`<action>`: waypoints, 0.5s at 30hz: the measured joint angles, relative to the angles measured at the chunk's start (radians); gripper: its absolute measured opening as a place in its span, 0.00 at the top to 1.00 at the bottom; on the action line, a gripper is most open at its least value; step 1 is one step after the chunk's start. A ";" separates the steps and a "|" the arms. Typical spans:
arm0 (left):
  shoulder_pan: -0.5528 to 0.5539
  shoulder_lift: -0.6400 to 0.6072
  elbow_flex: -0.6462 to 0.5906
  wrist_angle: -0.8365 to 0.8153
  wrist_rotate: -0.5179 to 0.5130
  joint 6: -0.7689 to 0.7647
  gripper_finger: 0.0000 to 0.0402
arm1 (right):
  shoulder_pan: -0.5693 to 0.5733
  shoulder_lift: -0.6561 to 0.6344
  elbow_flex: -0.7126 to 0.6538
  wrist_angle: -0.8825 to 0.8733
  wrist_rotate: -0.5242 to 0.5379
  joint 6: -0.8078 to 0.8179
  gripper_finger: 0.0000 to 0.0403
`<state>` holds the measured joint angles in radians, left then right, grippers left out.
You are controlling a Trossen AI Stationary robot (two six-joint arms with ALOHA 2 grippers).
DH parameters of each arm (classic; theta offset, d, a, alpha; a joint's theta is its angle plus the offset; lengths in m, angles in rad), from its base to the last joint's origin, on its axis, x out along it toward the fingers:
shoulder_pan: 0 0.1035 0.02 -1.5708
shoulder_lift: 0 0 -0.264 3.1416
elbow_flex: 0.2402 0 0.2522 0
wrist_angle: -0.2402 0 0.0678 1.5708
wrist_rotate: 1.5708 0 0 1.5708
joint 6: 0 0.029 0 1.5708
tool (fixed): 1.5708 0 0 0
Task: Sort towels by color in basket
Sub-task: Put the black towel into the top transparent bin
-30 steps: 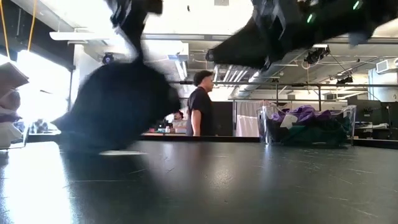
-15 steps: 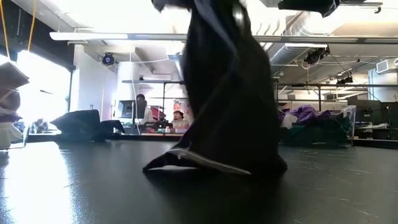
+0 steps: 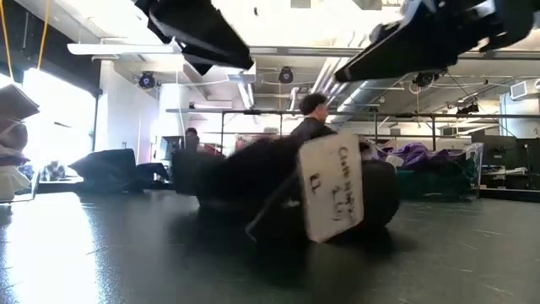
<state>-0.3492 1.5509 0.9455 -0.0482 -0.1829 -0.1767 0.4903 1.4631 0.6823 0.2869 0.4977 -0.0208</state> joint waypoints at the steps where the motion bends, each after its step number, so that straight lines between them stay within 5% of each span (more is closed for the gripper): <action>1: 0.002 0.000 0.000 0.014 0.024 -0.006 0.77 | -0.019 0.020 0.008 0.010 -0.050 -0.014 0.53; 8: 0.004 -0.047 0.043 -0.090 0.025 -0.010 0.57 | -0.169 0.151 0.088 0.017 -0.353 -0.068 0.38; 15: -0.055 -0.085 0.082 -0.308 -0.311 -0.089 0.58 | -0.297 0.342 0.177 0.013 -0.530 -0.154 0.34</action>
<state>-0.4042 1.4657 1.0278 -0.3558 -0.4941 -0.2657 0.1936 1.8050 0.8594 0.2998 -0.0319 -0.1748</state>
